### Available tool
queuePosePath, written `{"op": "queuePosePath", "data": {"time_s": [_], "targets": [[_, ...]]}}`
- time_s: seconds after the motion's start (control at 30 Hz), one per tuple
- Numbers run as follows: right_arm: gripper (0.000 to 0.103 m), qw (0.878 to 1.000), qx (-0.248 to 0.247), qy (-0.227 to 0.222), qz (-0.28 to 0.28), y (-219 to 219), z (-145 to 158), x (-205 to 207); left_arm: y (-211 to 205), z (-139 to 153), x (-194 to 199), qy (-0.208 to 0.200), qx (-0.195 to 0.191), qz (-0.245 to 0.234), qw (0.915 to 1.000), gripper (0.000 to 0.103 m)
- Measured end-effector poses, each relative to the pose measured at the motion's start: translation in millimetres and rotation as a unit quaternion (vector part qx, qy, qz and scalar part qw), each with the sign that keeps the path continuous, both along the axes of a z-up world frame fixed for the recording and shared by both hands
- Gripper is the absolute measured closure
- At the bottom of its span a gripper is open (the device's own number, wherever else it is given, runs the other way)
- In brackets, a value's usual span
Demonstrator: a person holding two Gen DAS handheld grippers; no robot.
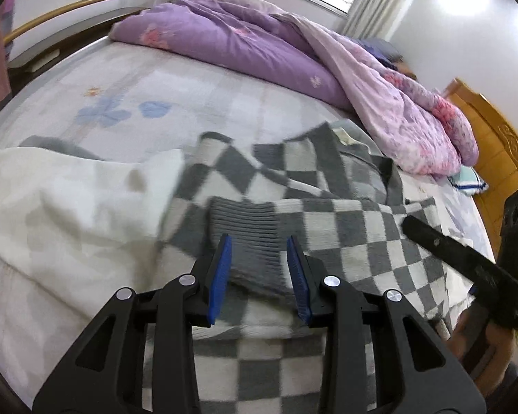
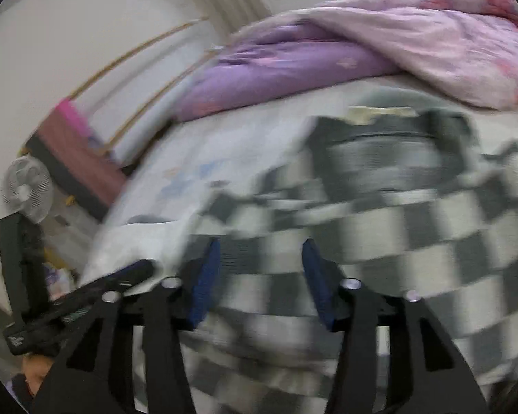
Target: Fold large clothes
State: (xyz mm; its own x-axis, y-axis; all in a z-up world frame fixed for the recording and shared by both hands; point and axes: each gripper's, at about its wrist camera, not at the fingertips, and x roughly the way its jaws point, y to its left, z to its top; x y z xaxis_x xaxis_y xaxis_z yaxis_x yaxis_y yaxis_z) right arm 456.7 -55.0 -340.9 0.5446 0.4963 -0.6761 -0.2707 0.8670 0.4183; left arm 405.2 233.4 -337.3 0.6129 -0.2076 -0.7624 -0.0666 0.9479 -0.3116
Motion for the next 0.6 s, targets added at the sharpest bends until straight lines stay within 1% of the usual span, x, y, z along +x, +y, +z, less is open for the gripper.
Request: {"op": "queuePosePath", "data": {"time_s": [0.03,0.07,0.1,0.17,0.2,0.23,0.27,0.3,0.33,0.37,0.4,0.47,0.53,0.6], "targets": [[0.078,1.000,-0.005,0.011,-0.021,-25.3,-5.2,6.3,-8.8,-2.5,4.4,0.002,-0.003,-0.004,1.0000,0.069],[0.085,0.999,-0.010,0.017,-0.036,-40.0,-8.4,8.3,-13.5,-4.5,6.9,0.002,-0.006,-0.009,0.9999,0.069],[0.087,0.997,-0.020,0.026,-0.064,-65.1,-13.8,12.3,-19.9,-7.6,10.2,0.004,-0.008,-0.017,0.9998,0.069],[0.087,0.993,-0.024,0.047,-0.102,-102.8,-26.1,18.1,-33.6,-22.5,22.5,0.024,0.001,-0.036,0.9991,0.069],[0.087,0.992,-0.025,0.056,-0.113,-114.2,-31.6,19.8,-36.9,-29.9,26.8,0.034,0.011,-0.035,0.9987,0.069],[0.087,0.990,-0.027,0.071,-0.121,-125.1,-40.1,23.1,-38.4,-42.9,32.8,0.053,0.024,-0.030,0.9978,0.069],[0.087,0.987,-0.025,0.092,-0.130,-139.8,-54.4,28.1,-36.8,-54.1,37.2,0.071,0.025,-0.024,0.9969,0.069],[0.090,0.986,-0.015,0.108,-0.128,-147.1,-64.2,31.0,-32.3,-66.2,40.4,0.085,0.012,-0.014,0.9962,0.069],[0.094,0.983,-0.006,0.135,-0.123,-153.8,-80.1,35.9,-29.4,-69.9,41.5,0.085,0.001,-0.011,0.9964,0.070],[0.102,0.981,-0.008,0.149,-0.121,-156.8,-90.5,36.6,-28.1,-72.1,41.6,0.082,-0.004,-0.009,0.9966,0.070],[0.103,0.980,-0.023,0.152,-0.124,-158.4,-98.2,38.5,-28.8,-73.2,42.7,0.080,-0.002,-0.010,0.9967,0.070],[0.103,0.980,-0.027,0.153,-0.123,-157.7,-104.9,37.4,-26.5,-76.3,43.2,0.085,0.000,-0.011,0.9964,0.070],[0.103,0.979,-0.036,0.152,-0.128,-154.1,-105.8,38.7,-26.0,-81.0,46.1,0.089,0.010,-0.016,0.9958,0.069],[0.103,0.979,-0.045,0.153,-0.124,-150.8,-101.8,39.2,-24.6,-78.7,47.6,0.091,0.008,-0.017,0.9957,0.069]]}}
